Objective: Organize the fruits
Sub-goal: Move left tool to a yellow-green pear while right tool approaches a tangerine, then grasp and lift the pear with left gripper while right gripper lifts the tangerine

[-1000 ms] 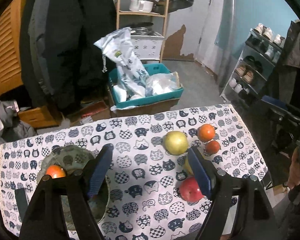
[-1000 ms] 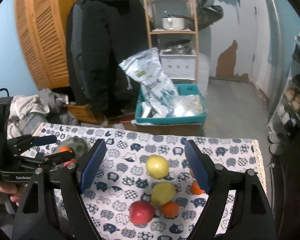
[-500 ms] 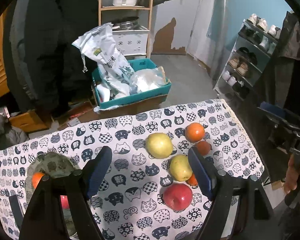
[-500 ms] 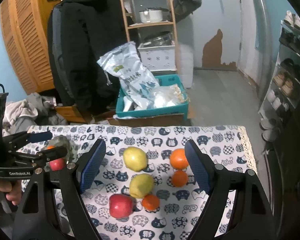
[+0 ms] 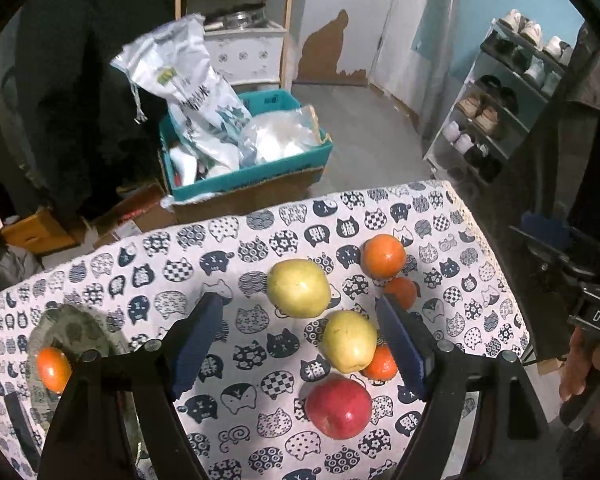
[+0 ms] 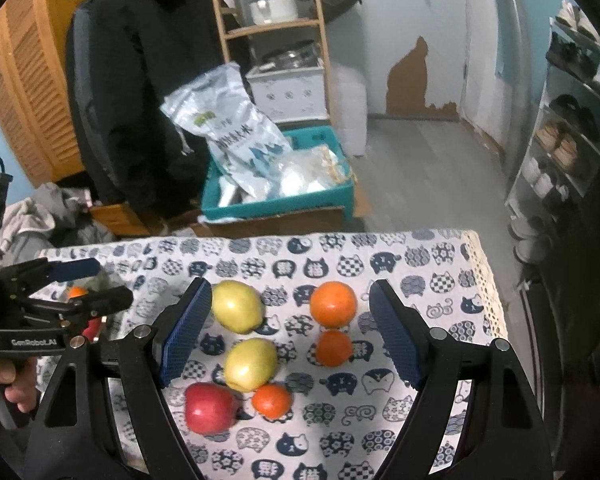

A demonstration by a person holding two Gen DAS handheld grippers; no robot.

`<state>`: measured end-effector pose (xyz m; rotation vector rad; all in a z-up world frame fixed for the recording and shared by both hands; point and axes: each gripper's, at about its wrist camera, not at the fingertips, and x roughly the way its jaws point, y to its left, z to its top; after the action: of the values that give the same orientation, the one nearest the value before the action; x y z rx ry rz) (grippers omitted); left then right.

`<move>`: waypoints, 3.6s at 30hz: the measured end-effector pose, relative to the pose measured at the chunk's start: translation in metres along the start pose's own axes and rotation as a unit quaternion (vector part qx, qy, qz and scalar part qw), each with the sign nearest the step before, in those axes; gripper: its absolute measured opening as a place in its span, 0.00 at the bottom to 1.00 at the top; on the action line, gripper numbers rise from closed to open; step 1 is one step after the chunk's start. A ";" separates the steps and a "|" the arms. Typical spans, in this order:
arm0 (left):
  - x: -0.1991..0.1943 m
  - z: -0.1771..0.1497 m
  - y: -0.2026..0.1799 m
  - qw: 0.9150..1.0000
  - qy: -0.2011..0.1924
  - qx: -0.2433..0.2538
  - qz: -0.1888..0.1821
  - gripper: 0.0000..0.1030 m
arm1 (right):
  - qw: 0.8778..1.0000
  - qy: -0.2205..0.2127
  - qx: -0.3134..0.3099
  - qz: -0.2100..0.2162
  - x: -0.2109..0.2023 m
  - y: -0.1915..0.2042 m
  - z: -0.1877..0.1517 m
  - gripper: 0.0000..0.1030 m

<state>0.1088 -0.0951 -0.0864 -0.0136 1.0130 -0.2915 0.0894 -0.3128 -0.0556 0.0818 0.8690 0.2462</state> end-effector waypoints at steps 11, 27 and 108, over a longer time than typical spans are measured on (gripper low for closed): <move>0.083 0.014 0.005 0.997 0.072 -0.039 -0.015 0.79 | 0.998 0.060 0.026 -0.023 0.059 -0.026 -0.013 0.79; 0.165 0.009 0.011 0.988 0.143 -0.058 0.006 0.79 | 0.987 0.154 0.035 -0.032 0.131 -0.047 -0.052 0.79; -0.034 -0.014 -0.006 0.998 -0.050 0.047 -0.013 0.75 | 0.999 -0.019 -0.032 0.019 -0.002 0.043 0.001 0.46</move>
<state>0.0784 -0.0908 -0.0644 0.0444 0.8989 -0.3586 0.0814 -0.2719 -0.0463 0.0429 0.8221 0.3070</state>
